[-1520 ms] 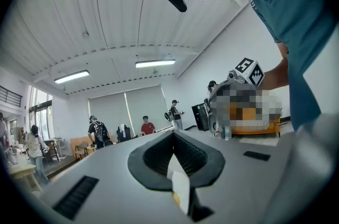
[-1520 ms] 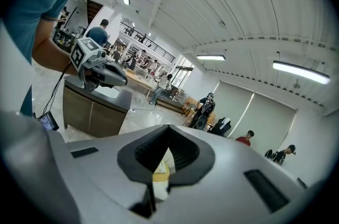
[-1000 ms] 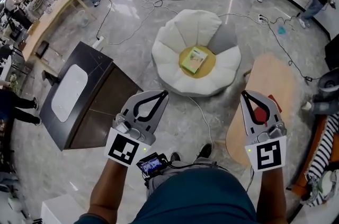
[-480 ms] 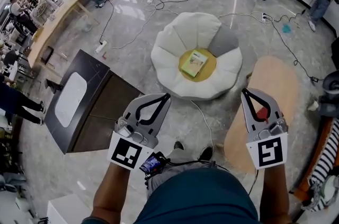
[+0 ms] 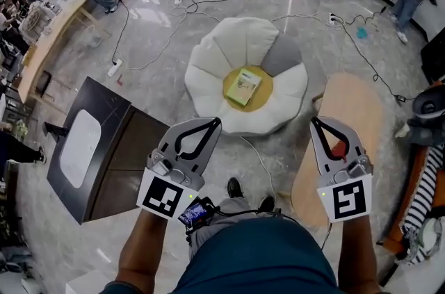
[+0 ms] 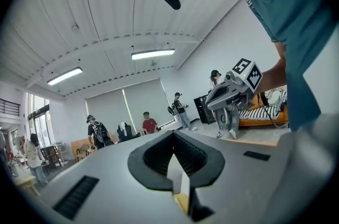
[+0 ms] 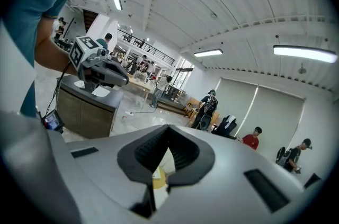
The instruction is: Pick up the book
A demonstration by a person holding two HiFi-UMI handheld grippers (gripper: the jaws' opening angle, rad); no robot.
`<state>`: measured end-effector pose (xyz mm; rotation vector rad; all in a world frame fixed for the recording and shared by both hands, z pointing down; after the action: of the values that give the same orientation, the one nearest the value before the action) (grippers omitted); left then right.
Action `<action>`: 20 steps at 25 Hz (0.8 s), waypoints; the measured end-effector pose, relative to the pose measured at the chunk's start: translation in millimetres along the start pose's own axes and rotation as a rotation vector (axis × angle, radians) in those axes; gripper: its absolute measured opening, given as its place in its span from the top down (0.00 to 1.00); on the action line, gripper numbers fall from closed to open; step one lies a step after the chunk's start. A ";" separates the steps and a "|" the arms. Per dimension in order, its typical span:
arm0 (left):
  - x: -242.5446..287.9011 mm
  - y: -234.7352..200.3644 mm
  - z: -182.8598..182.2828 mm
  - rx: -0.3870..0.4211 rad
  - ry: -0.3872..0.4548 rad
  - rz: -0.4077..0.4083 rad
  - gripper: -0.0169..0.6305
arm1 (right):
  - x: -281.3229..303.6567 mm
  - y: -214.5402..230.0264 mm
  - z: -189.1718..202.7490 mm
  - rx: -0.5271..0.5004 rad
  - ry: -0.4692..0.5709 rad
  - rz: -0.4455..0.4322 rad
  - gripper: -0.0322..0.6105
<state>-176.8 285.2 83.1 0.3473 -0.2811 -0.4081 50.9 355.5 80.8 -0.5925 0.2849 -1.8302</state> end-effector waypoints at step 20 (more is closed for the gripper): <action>67.4 -81.7 42.5 -0.022 0.058 0.108 0.97 | 82.0 21.9 0.8 0.004 -0.097 0.043 0.93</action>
<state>-159.1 174.3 103.4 0.3201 -0.2376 -0.2947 49.7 271.3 92.1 -0.6657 0.2273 -1.7546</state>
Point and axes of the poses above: the fingertips, and each gripper's own axes: x forward along the fingers, y to its right, z out of its underside, the point moved 6 cm from there along -x, backward along the fingers, and after that the axes turned 2 degrees about z, right-handed, at the moved point
